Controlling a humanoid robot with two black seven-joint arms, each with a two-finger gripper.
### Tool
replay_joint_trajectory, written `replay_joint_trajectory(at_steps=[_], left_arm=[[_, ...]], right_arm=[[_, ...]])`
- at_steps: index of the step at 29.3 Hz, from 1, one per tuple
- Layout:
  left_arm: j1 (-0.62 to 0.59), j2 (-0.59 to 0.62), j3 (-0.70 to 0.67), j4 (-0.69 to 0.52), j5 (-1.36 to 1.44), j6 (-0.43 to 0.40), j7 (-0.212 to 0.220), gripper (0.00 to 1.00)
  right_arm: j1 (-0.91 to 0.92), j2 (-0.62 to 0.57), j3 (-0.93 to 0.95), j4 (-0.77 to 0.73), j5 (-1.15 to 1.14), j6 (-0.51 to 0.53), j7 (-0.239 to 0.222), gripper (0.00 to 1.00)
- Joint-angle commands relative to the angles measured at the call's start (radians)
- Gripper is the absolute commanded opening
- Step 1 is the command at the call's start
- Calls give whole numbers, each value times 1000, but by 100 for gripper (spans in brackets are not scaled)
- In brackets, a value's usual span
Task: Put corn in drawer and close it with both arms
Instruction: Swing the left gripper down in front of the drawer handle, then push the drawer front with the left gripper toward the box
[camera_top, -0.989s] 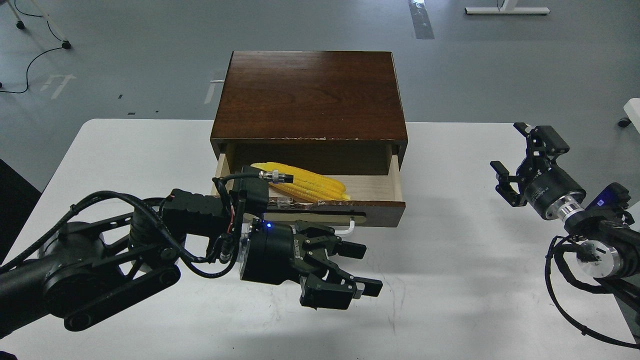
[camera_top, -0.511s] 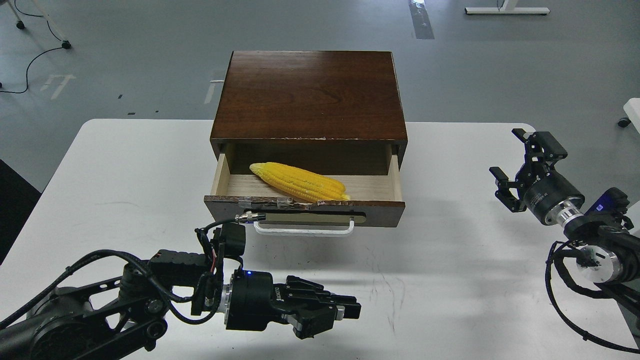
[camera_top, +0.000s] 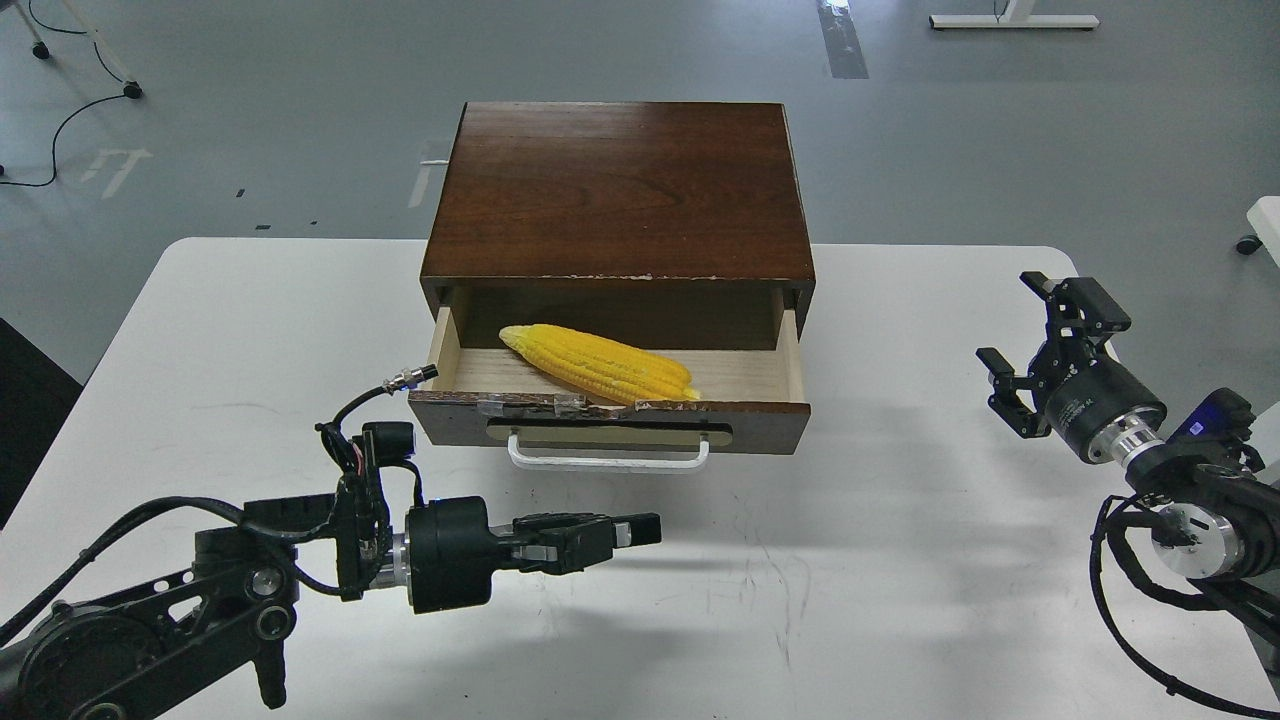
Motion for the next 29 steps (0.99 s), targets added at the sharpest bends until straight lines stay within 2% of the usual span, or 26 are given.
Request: replay_joint_trajectory(at_steps=[1, 29], left_arm=[[7, -2, -4, 18, 0, 3, 0, 0], [8, -3, -30, 65, -55, 24, 0, 0]], right_arm=[[0, 0, -1, 0, 0, 0, 0, 100], [-22, 14, -1, 4, -1, 0, 0, 99]])
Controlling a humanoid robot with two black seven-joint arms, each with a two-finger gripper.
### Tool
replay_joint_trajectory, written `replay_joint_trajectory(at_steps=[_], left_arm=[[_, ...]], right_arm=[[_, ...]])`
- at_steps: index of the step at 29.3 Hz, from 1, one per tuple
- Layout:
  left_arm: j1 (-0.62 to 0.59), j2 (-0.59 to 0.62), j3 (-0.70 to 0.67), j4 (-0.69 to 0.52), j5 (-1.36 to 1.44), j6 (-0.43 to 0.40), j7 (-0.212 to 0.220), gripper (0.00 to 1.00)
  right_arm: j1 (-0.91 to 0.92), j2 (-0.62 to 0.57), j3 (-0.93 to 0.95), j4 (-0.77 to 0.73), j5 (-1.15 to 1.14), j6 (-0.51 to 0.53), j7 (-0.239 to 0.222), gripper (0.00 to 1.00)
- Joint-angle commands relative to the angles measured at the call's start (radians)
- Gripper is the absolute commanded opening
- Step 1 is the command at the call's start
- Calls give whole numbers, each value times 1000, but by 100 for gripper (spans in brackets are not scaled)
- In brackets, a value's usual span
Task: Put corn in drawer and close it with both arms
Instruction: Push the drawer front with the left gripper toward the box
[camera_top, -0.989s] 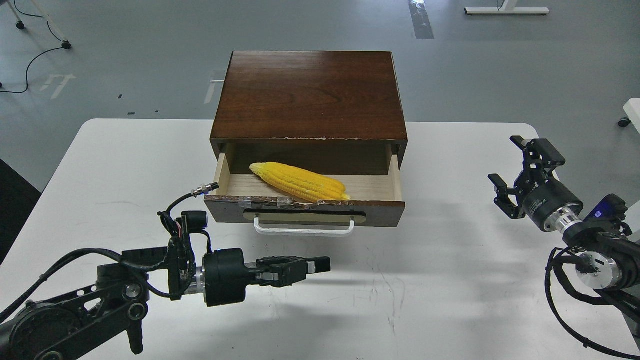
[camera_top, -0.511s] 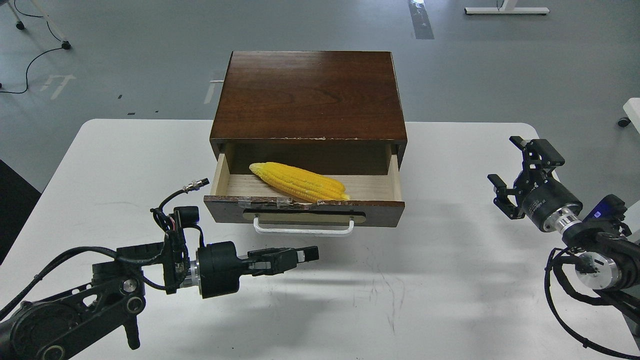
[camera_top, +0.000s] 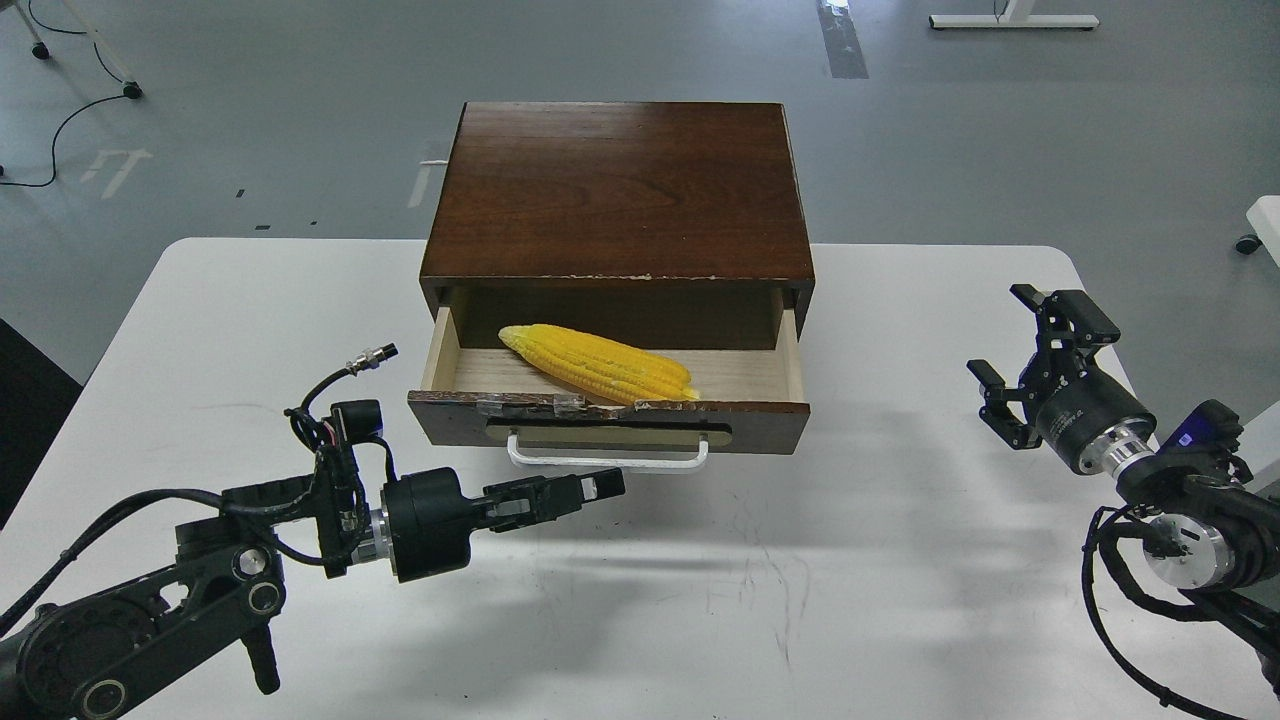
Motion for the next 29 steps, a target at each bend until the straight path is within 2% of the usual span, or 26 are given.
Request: replay_joint_trajectory(at_steps=[1, 29], left_arm=[[-2, 0, -1, 10, 0, 1, 0, 0], [-25, -46, -35, 100, 0, 14, 0, 0]], right_arm=[[-1, 0, 1, 0, 0, 0, 0, 100], [-15, 2, 1, 1, 0, -5, 0, 99]])
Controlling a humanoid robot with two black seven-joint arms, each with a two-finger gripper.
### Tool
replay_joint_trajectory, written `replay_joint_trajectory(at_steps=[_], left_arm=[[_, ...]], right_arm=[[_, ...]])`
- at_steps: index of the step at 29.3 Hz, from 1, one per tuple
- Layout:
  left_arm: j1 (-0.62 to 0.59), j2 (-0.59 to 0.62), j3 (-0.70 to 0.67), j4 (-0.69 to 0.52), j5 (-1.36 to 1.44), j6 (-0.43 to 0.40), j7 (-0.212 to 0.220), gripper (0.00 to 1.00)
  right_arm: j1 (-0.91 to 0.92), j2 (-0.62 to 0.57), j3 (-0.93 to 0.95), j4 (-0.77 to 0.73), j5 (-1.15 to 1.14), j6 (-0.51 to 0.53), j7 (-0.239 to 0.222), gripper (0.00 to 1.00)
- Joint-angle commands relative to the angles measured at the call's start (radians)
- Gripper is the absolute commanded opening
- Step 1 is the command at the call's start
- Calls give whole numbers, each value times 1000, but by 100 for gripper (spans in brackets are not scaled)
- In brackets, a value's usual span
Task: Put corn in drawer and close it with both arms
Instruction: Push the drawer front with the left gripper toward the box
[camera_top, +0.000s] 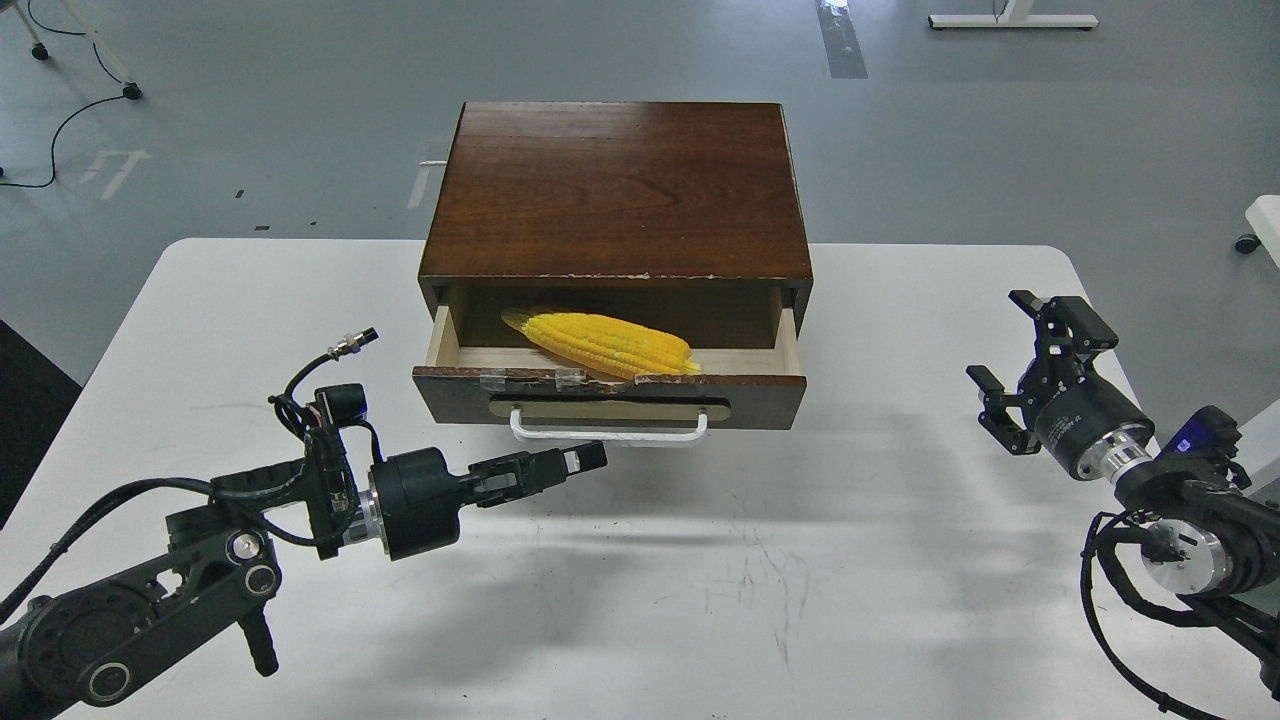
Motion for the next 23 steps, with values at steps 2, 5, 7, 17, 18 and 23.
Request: replay_joint_trajectory(at_steps=[2, 5, 7, 17, 18, 23], left_arm=[[-7, -9, 0, 19, 0, -2, 0, 0], [-13, -10, 0, 25, -1, -4, 0, 0], [-14, -10, 0, 25, -1, -1, 0, 0], [-39, -12, 0, 47, -1, -1, 0, 0], [-40, -12, 2, 48, -1, -1, 0, 0], [-48, -18, 0, 74, -14, -1, 0, 0]], right_arm=[[0, 0, 0, 0, 0, 0, 0, 100], [-2, 0, 0, 0, 0, 0, 0, 99], [-2, 0, 0, 0, 0, 0, 0, 99], [-6, 12, 0, 0, 0, 0, 0, 100], [-6, 14, 0, 0, 0, 0, 0, 100], [-10, 17, 0, 0, 0, 0, 0, 99]])
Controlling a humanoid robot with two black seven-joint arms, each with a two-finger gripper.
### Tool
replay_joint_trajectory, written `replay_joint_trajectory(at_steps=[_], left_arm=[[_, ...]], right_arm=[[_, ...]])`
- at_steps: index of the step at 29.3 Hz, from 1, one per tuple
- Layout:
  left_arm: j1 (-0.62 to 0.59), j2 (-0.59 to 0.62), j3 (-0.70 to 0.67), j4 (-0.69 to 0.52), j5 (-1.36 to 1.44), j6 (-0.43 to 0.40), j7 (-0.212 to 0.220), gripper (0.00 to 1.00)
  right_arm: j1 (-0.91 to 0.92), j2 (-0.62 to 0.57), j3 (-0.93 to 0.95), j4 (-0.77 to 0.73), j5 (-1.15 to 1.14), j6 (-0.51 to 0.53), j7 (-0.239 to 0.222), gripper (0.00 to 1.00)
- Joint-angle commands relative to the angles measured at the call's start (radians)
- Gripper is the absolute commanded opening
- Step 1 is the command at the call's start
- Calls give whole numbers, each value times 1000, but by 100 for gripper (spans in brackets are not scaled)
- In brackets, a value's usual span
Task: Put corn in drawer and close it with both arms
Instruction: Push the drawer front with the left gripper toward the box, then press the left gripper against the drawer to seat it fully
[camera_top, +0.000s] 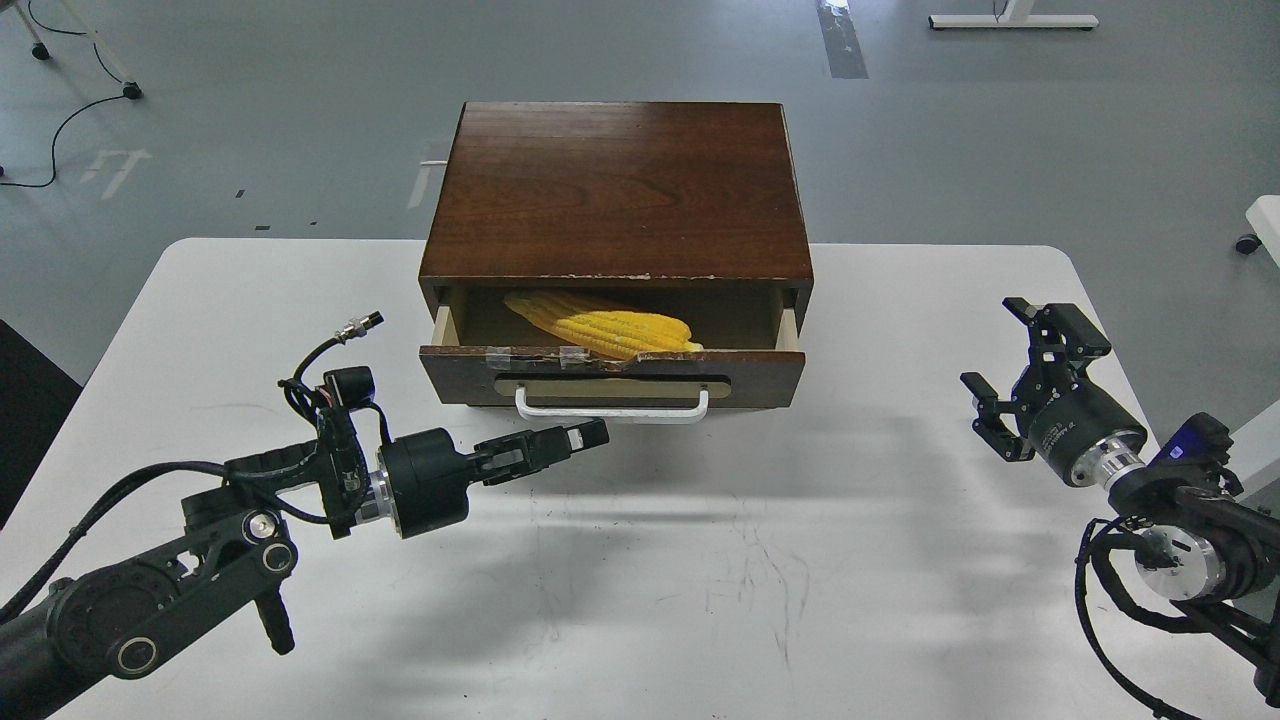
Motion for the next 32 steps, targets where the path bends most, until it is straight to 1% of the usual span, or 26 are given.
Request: replay_joint_trajectory(at_steps=[1, 16, 22, 32], left_arm=[[-7, -7, 1, 22, -11, 0, 0, 0], [-70, -15, 5, 86, -54, -8, 0, 0], [-93, -38, 7, 122, -59, -8, 0, 0], [-100, -53, 2, 155, -64, 0, 0, 0]], right_arm=[[-3, 5, 0, -2, 0, 0, 0, 100], [-9, 8, 0, -2, 0, -1, 0, 99], [-14, 8, 0, -2, 0, -1, 0, 100], [-19, 8, 0, 0, 0, -1, 0, 100]])
